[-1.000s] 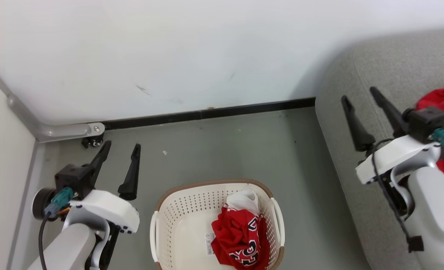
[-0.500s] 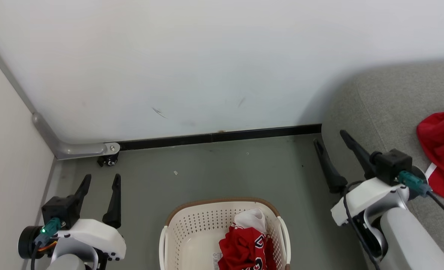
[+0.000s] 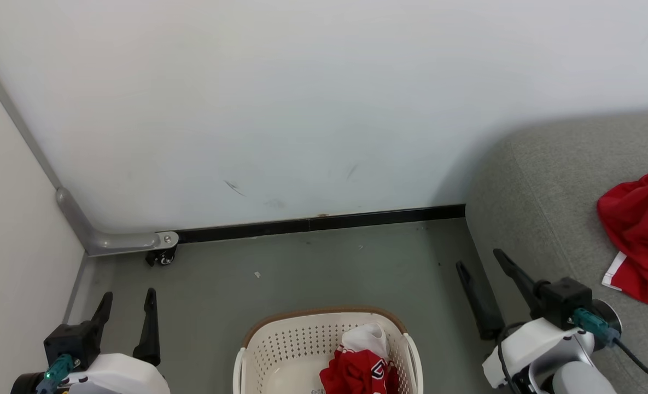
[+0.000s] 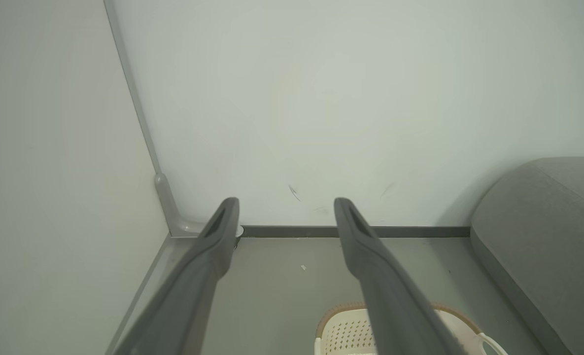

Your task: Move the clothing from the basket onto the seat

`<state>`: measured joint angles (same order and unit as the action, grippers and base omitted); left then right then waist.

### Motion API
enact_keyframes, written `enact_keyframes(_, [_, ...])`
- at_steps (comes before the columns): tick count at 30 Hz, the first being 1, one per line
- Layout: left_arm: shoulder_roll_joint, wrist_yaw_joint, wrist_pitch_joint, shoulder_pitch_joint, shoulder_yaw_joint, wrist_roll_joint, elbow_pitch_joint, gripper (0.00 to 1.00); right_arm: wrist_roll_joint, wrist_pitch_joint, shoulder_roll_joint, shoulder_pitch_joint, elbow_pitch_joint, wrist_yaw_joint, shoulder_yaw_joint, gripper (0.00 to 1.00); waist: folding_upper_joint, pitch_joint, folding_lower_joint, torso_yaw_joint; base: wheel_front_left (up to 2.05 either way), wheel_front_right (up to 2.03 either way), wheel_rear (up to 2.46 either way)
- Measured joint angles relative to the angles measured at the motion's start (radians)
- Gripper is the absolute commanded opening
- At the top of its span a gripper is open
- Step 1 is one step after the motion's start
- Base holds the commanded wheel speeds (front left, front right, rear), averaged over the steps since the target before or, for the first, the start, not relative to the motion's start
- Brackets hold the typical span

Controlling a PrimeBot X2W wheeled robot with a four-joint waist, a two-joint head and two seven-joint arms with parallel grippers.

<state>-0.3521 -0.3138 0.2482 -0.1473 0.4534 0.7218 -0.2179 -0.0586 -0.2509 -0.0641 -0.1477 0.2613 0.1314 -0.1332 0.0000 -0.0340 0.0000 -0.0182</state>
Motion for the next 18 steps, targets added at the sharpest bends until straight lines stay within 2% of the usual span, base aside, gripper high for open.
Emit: enact_keyframes(18, [-0.010, -0.027, 0.001, 0.086, -0.026, -0.020, 0.080, 1.00, 0.042, 0.000, 0.020, 0.150, -0.081, 0.000, 0.048, 1.00, 0.0000, -0.020, 0.0000, -0.027, 0.00, 0.00, 0.00])
